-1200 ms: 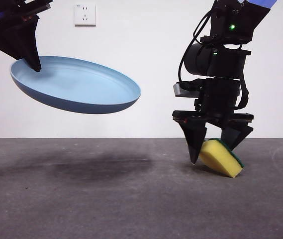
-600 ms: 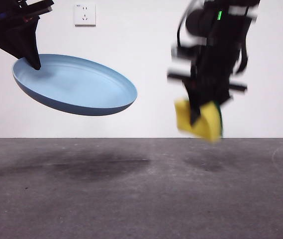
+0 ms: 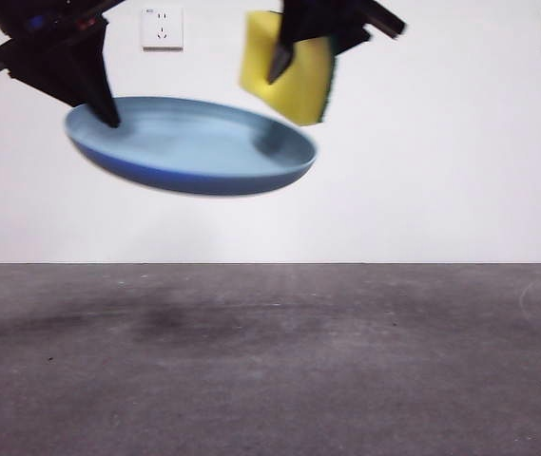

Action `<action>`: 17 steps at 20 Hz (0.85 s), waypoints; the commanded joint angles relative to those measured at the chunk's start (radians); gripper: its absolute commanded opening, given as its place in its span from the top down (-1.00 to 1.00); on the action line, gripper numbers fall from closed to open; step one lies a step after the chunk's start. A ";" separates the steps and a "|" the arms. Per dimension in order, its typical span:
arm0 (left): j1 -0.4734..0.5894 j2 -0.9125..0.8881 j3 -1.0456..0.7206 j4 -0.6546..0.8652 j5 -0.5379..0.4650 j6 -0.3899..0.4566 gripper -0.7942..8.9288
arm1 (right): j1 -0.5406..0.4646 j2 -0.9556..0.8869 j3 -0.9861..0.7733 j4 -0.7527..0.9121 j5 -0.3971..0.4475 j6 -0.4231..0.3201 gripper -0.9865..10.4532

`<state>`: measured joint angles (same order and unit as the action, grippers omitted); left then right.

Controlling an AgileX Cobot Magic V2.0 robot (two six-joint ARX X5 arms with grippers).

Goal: Pick up the plate,pick up the cloth,clean the plate with the cloth

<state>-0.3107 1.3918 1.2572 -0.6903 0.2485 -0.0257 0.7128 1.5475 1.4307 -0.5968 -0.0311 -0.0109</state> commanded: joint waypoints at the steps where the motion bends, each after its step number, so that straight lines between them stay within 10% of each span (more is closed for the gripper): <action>1: -0.004 0.004 -0.005 0.007 0.086 -0.028 0.85 | 0.052 0.050 -0.002 0.022 0.123 -0.018 0.86; 17: 0.001 0.004 -0.005 0.046 0.125 -0.053 0.85 | 0.216 0.154 -0.002 -0.018 -0.015 -0.036 0.86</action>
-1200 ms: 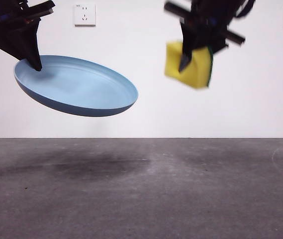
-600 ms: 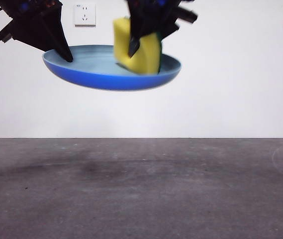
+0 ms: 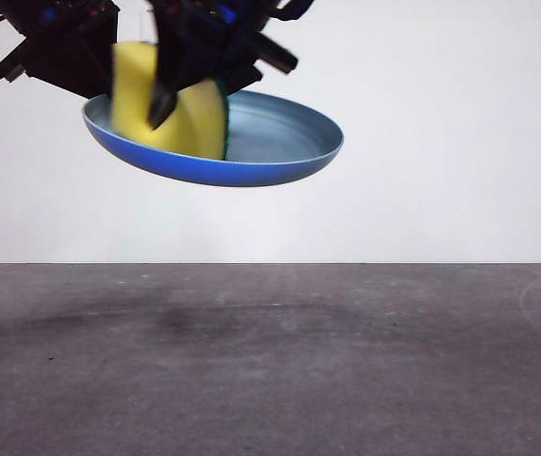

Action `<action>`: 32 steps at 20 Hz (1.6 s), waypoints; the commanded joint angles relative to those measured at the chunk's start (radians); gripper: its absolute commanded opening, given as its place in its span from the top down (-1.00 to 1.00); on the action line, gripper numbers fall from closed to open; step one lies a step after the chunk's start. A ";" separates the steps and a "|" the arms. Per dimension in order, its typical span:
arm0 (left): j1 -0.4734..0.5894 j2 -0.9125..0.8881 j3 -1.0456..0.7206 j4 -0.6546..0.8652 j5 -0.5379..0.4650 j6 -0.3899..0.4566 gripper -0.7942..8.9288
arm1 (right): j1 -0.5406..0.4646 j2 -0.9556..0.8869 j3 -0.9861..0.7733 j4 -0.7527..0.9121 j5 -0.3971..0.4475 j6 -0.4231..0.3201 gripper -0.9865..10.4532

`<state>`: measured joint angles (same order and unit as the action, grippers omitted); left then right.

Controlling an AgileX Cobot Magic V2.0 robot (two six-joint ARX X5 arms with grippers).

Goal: Pick up the plate,pick up the cloth,clean the plate with the cloth

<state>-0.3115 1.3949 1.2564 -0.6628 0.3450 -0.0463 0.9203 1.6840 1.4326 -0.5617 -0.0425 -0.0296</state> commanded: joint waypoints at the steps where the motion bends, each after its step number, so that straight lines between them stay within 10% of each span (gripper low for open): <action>1: 0.007 0.001 -0.005 0.018 0.030 -0.032 0.85 | 0.011 0.018 -0.003 -0.093 0.000 -0.023 0.86; 3: 0.018 0.001 -0.005 0.012 0.029 -0.032 0.85 | 0.011 0.018 -0.003 -0.175 0.046 -0.033 0.86; 7: 0.032 0.001 -0.005 -0.050 0.054 0.005 0.85 | -0.031 0.017 -0.003 -0.299 0.408 -0.040 0.86; 10: 0.030 0.001 -0.005 -0.082 0.098 0.030 0.85 | -0.086 0.017 -0.003 -0.175 0.465 -0.038 0.86; 14: 0.030 0.001 -0.005 -0.085 0.186 0.041 0.85 | -0.113 0.018 -0.003 0.026 0.409 -0.027 0.86; 18: 0.030 0.001 -0.005 -0.064 0.188 0.040 0.85 | -0.113 0.018 -0.003 0.139 0.171 -0.001 0.86; 27: 0.030 0.001 -0.005 0.020 0.180 -0.015 0.85 | -0.039 0.026 -0.003 0.117 -0.116 0.018 0.86; 32: 0.050 0.001 -0.005 0.030 0.180 -0.029 0.85 | -0.018 0.026 -0.003 -0.167 -0.014 -0.070 0.86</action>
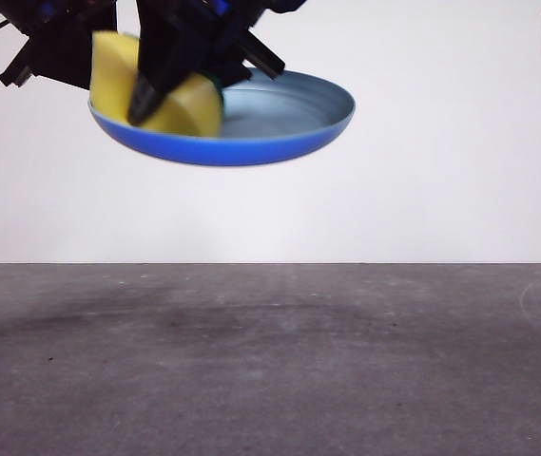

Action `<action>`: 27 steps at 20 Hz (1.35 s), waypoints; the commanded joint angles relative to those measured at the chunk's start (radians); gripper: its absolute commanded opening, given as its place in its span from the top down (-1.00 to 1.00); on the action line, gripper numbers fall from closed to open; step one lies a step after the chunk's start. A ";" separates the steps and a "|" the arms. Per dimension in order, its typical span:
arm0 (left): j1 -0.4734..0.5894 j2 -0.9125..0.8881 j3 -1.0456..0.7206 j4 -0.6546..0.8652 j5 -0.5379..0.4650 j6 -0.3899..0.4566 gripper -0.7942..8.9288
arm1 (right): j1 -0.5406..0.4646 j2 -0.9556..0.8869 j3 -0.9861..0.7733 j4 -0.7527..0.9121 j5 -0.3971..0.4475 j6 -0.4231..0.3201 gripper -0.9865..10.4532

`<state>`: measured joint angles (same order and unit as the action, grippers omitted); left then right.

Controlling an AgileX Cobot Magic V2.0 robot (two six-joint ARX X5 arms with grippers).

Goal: Pick up the plate,pick up the cloth,clean the plate with the cloth

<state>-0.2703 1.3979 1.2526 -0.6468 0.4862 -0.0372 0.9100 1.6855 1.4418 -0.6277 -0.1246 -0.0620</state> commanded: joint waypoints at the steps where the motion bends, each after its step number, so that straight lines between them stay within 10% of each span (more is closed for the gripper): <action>1: 0.013 -0.002 -0.001 0.006 0.039 -0.037 0.85 | -0.013 0.024 -0.013 -0.153 0.145 -0.050 0.86; 5: 0.017 -0.002 -0.001 -0.059 0.040 0.000 0.85 | -0.064 0.024 -0.013 -0.193 0.469 -0.050 0.86; 8: 0.014 -0.002 -0.001 -0.105 0.043 0.029 0.85 | -0.106 0.024 -0.013 -0.100 0.515 -0.021 0.86; 20: -0.012 -0.002 -0.001 -0.098 0.001 0.047 0.85 | -0.126 0.024 -0.013 0.259 -0.043 0.055 0.86; 27: 0.031 0.083 -0.001 -0.066 -0.330 0.069 0.85 | -0.119 -0.082 -0.013 0.090 0.057 0.068 0.86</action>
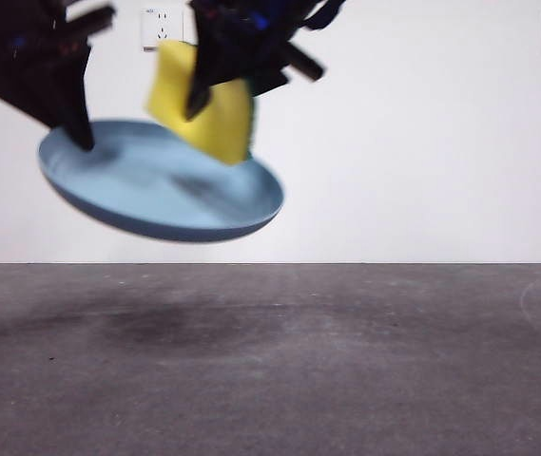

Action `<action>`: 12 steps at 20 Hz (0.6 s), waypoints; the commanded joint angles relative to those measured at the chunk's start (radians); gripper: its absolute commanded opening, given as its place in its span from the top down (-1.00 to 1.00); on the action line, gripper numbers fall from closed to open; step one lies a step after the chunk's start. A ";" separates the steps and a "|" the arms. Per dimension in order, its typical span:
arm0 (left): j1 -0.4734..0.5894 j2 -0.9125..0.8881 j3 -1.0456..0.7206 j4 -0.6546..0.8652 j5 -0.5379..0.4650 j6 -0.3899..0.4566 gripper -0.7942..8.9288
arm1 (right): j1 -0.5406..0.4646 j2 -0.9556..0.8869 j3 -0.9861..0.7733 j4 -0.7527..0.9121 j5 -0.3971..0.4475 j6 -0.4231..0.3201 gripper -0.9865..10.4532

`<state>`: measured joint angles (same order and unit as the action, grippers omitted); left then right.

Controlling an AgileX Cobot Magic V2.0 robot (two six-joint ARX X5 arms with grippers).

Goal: Pick up the plate,pick up the cloth,clean the plate with the cloth

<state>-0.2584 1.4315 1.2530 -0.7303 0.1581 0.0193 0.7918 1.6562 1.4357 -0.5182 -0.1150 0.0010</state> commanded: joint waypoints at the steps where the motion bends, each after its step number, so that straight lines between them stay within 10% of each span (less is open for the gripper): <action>1: 0.028 0.080 -0.001 0.030 -0.002 0.012 0.85 | -0.001 -0.076 -0.006 -0.049 0.083 -0.001 0.86; 12: 0.038 0.441 -0.001 0.169 -0.115 0.006 0.79 | -0.057 -0.327 -0.006 -0.307 0.254 -0.014 0.86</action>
<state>-0.2195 1.8561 1.2552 -0.5522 0.0834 0.0097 0.7372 1.3243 1.4361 -0.8253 0.1337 -0.0116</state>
